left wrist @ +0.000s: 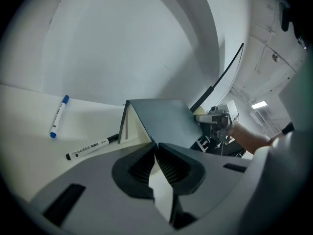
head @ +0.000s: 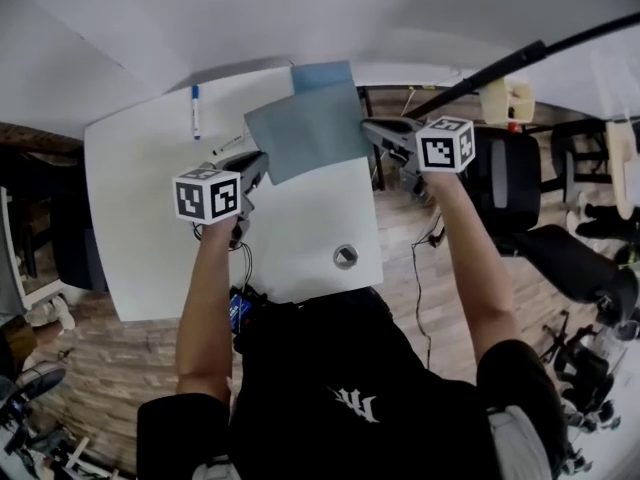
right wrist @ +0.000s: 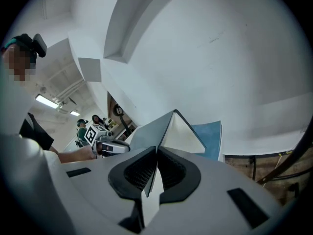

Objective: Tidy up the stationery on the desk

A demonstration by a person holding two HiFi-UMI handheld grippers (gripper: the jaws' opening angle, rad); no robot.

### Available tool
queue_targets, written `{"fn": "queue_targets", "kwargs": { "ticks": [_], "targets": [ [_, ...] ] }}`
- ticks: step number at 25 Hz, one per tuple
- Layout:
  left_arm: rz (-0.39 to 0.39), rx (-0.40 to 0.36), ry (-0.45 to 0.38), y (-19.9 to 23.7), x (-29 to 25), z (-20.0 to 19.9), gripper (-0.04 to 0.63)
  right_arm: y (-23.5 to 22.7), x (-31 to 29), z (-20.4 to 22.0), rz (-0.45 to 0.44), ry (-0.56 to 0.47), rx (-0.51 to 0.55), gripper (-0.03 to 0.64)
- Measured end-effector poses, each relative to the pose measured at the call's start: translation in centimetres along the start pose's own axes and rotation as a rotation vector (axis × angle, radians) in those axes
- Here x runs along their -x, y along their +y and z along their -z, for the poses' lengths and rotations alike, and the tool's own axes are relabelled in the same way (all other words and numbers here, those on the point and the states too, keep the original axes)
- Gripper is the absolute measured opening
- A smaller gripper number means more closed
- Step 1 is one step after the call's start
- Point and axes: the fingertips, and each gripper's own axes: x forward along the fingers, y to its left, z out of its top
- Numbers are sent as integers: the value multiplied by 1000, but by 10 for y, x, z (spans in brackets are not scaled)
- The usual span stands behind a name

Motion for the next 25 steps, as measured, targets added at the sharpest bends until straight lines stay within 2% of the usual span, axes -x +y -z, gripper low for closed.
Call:
{"fn": "queue_targets", "kwargs": {
  "ticks": [7, 16, 25],
  "targets": [
    [-42, 41, 19, 22, -26, -2, 18, -37, -21, -7, -25, 56, -10, 40],
    [-89, 26, 59, 53, -41, -20, 18, -58, -49, -28, -57, 62, -5, 40],
    [-112, 45, 129, 99, -71, -32, 23, -89, -84, -36, -29, 82, -34, 40]
  ]
}}
